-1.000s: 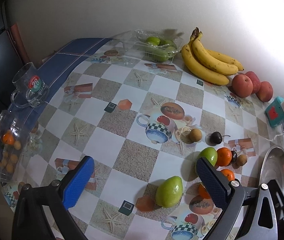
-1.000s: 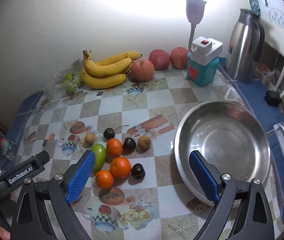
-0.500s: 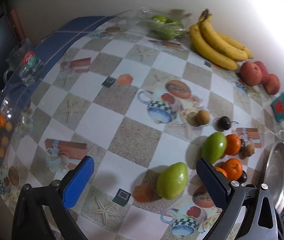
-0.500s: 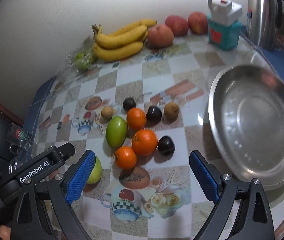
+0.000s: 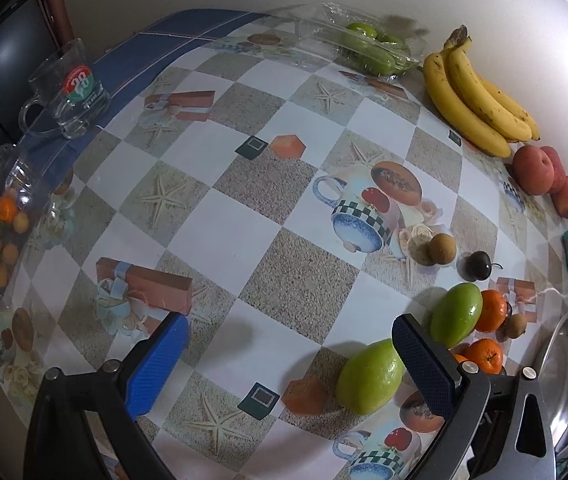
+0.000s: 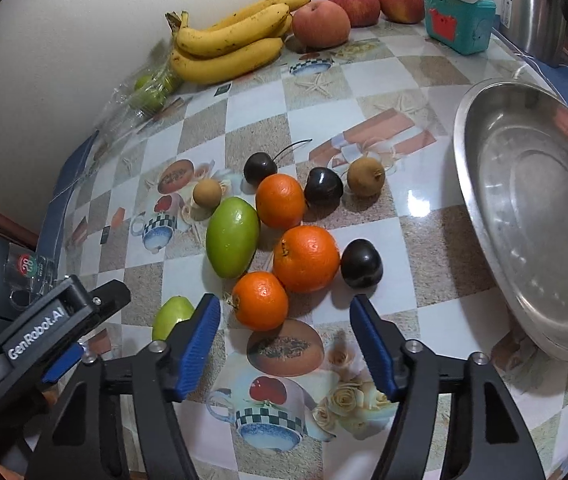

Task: Organize fruits
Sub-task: 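Move the right tool down toward the orange tangerine in the fruit row, then close the right tool on the orange tangerine, then grasp the large green pear with the left tool while the right tool lifts the tangerine, then carry the green pear and tangerine over the steel plate with both tools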

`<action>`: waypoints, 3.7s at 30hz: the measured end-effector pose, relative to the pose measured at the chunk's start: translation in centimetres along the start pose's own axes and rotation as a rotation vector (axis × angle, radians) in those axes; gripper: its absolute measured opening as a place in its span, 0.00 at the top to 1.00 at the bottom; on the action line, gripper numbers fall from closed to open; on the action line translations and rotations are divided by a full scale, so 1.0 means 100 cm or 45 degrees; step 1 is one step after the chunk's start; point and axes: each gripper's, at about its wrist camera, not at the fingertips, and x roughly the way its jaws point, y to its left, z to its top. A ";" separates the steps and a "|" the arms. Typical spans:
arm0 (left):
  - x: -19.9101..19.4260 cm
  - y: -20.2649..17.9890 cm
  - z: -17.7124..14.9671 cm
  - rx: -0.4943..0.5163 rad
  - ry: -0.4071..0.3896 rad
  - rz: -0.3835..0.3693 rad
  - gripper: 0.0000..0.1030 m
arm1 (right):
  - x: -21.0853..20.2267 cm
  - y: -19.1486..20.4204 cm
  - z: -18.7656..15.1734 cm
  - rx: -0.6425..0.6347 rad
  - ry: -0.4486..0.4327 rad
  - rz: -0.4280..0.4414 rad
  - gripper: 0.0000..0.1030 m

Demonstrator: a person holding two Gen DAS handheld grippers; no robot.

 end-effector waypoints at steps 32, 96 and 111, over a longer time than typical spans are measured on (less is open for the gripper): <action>0.002 -0.003 0.001 0.012 0.032 -0.049 0.00 | 0.023 0.010 0.001 0.017 0.053 0.087 0.65; -0.011 -0.055 -0.010 0.258 0.034 -0.246 0.57 | -0.046 -0.044 0.008 0.215 -0.056 0.137 0.65; -0.042 -0.124 -0.024 0.481 -0.037 -0.364 0.57 | -0.073 -0.115 0.023 0.457 -0.186 0.019 0.65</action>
